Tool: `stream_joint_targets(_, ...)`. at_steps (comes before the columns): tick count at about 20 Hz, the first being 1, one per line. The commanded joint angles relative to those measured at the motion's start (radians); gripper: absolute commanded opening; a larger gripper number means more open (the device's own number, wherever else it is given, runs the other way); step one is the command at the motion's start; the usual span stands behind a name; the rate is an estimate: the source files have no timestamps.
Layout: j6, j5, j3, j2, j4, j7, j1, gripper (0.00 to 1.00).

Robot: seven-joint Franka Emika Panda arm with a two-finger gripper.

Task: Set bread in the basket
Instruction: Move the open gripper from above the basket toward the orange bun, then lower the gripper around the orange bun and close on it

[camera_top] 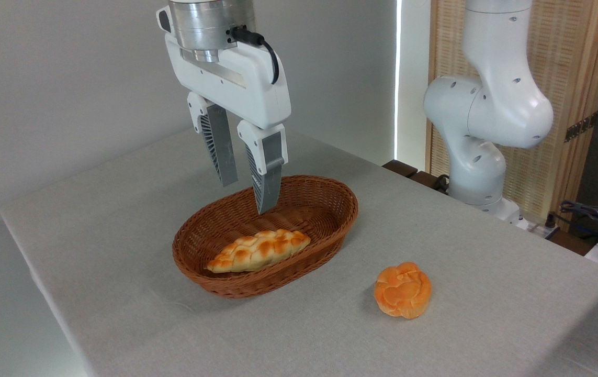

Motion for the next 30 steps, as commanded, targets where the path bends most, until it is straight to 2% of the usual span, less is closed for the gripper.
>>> stream_joint_targets(1, -0.029, -0.015, 0.028, 0.007, 0.019, 0.016, -0.001, 1.0)
stream_joint_targets(7, -0.03, -0.015, 0.028, 0.006, 0.013, 0.016, -0.003, 1.0)
stream_joint_targets(10, -0.029, -0.003, 0.033, -0.042, -0.066, 0.039, -0.003, 1.0)
stream_joint_targets(12, -0.006, 0.026, 0.058, -0.106, -0.201, 0.082, -0.001, 1.0)
stream_joint_targets(14, 0.092, 0.054, 0.097, -0.177, -0.362, 0.143, -0.003, 1.0)
stream_joint_targets(17, 0.244, 0.118, 0.141, -0.27, -0.588, 0.314, -0.003, 1.0)
stream_joint_targets(19, 0.267, 0.12, 0.18, -0.319, -0.669, 0.368, -0.003, 1.0)
stream_joint_targets(23, 0.303, 0.126, 0.255, -0.34, -0.76, 0.477, -0.004, 1.0)
stream_joint_targets(25, 0.315, 0.127, 0.267, -0.338, -0.775, 0.5, -0.004, 1.0)
stream_joint_targets(30, 0.343, 0.192, 0.272, -0.33, -0.792, 0.501, -0.012, 1.0)
